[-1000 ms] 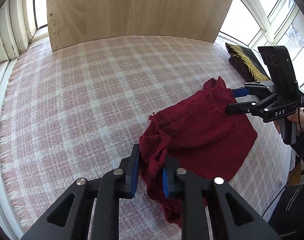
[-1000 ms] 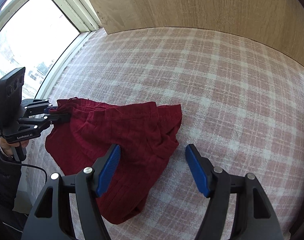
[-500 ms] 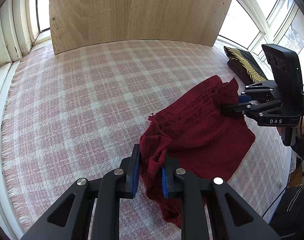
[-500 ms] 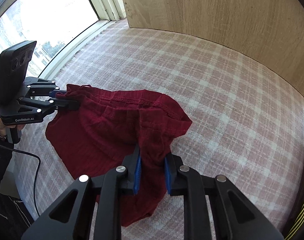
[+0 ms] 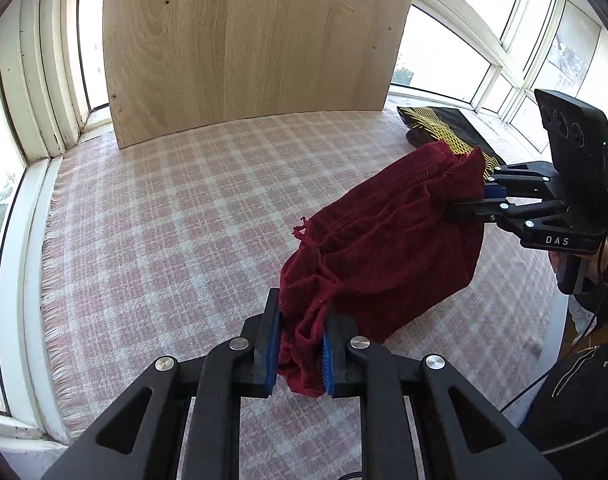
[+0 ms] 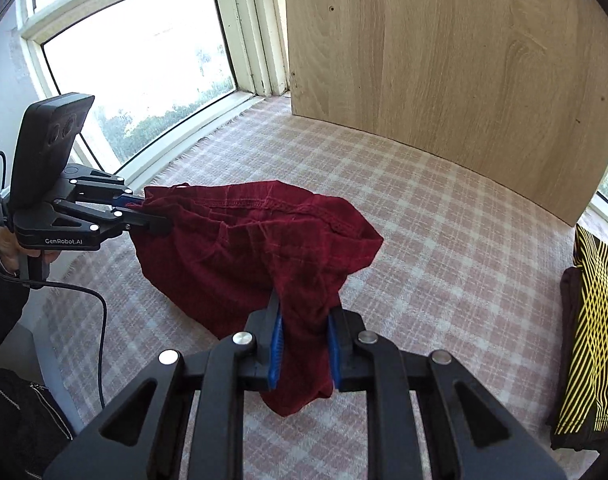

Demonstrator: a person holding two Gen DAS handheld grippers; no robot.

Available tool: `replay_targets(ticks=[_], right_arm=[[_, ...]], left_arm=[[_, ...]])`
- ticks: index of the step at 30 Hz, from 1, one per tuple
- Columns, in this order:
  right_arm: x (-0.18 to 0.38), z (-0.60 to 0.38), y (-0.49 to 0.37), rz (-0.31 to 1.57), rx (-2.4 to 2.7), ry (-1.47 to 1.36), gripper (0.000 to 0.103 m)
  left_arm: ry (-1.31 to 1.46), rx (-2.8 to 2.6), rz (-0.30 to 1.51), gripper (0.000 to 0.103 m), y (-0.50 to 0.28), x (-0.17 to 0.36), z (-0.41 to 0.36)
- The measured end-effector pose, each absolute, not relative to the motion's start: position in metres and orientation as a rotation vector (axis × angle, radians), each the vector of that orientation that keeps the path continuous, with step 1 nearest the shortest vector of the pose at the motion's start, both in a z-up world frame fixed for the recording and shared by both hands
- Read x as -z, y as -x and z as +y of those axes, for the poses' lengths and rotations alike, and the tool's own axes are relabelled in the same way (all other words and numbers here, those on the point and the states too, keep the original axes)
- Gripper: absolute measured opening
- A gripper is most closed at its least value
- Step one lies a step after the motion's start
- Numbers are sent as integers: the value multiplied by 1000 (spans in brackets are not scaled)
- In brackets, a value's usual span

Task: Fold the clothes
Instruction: 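Lift the folded shirt with the right tool while the left tool grips its corner, then carry the shirt with both tools over the folded black striped garment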

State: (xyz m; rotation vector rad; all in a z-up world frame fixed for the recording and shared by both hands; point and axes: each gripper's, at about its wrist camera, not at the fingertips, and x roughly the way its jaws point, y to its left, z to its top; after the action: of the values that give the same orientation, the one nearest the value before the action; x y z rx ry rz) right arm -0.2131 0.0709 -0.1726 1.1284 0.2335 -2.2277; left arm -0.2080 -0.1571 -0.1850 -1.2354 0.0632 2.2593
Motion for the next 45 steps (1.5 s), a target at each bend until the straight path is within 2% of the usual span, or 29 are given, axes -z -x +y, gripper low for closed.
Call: replay_targets(ticks=[4, 11, 19, 24, 34, 45], right_arm=[[154, 89, 192, 192, 2261, -1135, 18], [130, 134, 162, 150, 2354, -1110, 18], [112, 236, 149, 77, 2451, -1145, 18], [98, 305, 154, 128, 2476, -1146, 18], [88, 443, 238, 176, 2421, -1218, 18], [149, 495, 354, 171, 2304, -1361, 18]], left_arm=[[1206, -2229, -15, 15, 189, 167, -155], [1115, -2207, 90, 15, 181, 137, -101], [1060, -2111, 118, 15, 180, 122, -2], [1041, -2100, 107, 15, 189, 114, 70], [1027, -2150, 89, 15, 244, 108, 206], [1195, -2142, 67, 15, 344, 159, 266]])
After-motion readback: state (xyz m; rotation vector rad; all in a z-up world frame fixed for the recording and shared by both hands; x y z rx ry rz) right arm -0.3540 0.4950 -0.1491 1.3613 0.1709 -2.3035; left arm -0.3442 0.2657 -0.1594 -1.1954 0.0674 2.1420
